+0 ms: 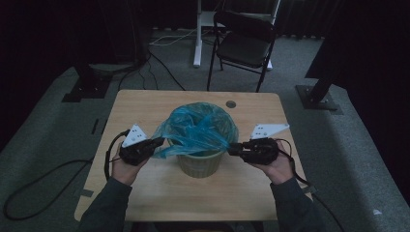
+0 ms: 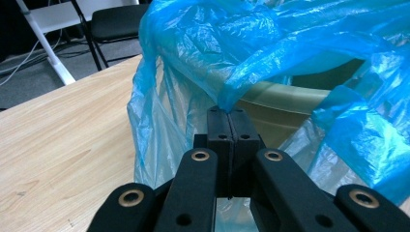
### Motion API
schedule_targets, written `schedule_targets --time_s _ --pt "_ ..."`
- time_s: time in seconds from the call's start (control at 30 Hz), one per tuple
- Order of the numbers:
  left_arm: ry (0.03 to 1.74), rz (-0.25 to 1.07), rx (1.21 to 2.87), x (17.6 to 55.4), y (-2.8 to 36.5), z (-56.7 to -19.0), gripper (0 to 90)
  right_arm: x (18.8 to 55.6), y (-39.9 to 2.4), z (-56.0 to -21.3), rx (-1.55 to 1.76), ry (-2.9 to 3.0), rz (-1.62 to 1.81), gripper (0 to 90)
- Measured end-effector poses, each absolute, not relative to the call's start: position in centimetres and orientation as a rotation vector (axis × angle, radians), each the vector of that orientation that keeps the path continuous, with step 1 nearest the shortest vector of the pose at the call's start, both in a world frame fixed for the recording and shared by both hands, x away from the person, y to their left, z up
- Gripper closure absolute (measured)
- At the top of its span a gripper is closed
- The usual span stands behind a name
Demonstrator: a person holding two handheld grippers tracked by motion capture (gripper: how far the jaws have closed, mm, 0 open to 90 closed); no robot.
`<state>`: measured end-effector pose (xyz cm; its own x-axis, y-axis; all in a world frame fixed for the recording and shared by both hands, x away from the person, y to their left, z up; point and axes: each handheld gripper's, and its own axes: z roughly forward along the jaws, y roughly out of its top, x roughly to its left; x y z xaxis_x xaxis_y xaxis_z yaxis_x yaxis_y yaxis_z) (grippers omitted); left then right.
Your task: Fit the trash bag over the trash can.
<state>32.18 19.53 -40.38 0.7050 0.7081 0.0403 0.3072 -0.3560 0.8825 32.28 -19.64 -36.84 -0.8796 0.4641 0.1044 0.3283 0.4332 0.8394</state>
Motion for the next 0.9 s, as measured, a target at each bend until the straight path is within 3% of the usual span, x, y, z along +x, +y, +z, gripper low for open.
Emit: schedule_targets --time_s 0.03,0.1,0.9 --pt "0.784 0.505 1.949 32.1 19.6 -40.4 89.6 32.2 -19.6 -37.1 0.696 2.557 1.429 85.6" --pt "0.786 0.51 1.949 32.1 19.6 -40.6 89.6 32.0 -19.5 -37.3 0.694 2.57 1.431 89.5" --pt "0.813 0.436 1.993 30.5 20.7 -43.2 89.6 31.4 -18.5 -39.8 0.626 2.754 1.403 90.0"
